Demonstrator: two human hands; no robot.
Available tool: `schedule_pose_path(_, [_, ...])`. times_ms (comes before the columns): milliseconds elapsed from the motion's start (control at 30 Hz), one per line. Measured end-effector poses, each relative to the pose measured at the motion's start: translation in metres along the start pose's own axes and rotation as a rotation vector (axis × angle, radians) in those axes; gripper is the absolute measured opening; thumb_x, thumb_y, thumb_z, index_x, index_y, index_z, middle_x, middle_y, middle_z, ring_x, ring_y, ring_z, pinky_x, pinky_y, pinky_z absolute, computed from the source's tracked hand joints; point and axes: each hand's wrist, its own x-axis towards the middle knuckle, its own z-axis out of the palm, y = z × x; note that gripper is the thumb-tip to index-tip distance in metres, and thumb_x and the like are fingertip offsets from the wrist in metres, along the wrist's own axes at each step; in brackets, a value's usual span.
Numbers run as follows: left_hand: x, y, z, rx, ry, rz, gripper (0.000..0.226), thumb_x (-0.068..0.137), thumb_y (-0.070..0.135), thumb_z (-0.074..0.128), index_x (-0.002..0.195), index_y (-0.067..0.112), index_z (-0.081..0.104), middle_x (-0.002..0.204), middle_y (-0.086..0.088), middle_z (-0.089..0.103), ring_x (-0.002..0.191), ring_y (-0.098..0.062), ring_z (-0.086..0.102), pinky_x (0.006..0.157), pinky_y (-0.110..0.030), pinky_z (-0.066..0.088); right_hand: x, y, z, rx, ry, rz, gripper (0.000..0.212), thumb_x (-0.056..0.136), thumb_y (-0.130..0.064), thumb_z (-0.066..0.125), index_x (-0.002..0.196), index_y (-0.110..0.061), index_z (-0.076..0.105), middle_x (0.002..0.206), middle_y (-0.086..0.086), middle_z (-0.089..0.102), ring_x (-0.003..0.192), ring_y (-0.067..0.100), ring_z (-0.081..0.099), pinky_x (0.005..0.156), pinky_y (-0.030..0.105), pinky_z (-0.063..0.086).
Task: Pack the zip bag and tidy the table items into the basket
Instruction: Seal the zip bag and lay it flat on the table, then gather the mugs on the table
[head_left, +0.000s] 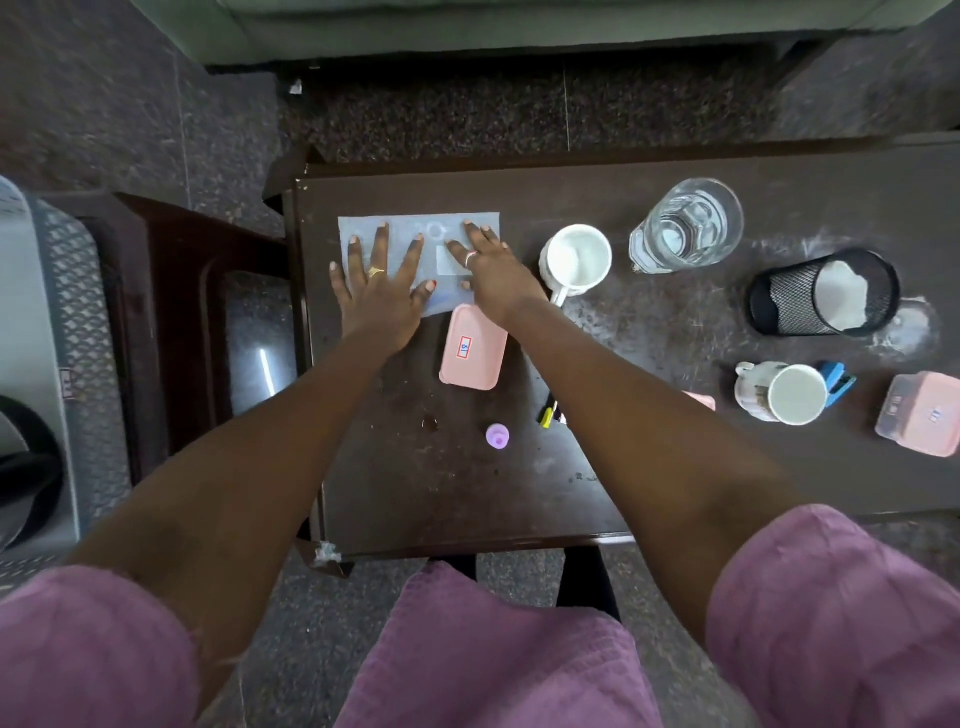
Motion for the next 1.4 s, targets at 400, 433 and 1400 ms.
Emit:
schedule_pose_path(400, [-0.031, 0.164, -0.054, -0.264, 0.353, 0.301, 0.047, 0.086, 0.017, 0.052, 0.133, 0.014, 0.048, 0.147, -0.016, 0.036, 0.132, -0.038, 0.035, 0.114, -0.051, 0.021, -0.128, 0.085, -0.085, 0.223, 0.786, 0.145, 0.023, 0.081, -0.002, 0.053, 0.098, 0.003, 0.068, 0.102, 0.022, 0.064, 0.096, 0.037, 0.058, 0.082, 0.043, 0.051])
schedule_pose_path(433, [-0.032, 0.18, -0.054, -0.242, 0.308, 0.317, 0.051, 0.086, 0.022, 0.055, 0.136, 0.015, 0.044, 0.149, -0.015, 0.033, 0.134, -0.037, 0.032, 0.115, -0.049, 0.019, -0.141, 0.102, -0.09, 0.207, 0.833, 0.212, 0.024, 0.08, -0.002, 0.055, 0.099, 0.003, 0.068, 0.102, 0.023, 0.063, 0.095, 0.04, 0.057, 0.081, 0.043, 0.05])
schedule_pose_path(1400, [0.009, 0.306, -0.027, -0.351, 0.032, -0.06, 0.104, 0.066, 0.017, 0.082, 0.147, 0.013, 0.016, 0.153, -0.014, 0.019, 0.136, -0.037, 0.023, 0.107, -0.045, 0.035, -0.124, 0.223, -0.132, 0.244, 0.199, 0.431, 0.102, 0.063, -0.019, 0.081, 0.144, -0.033, 0.02, 0.141, 0.017, 0.021, 0.125, 0.041, 0.028, 0.09, 0.049, 0.045])
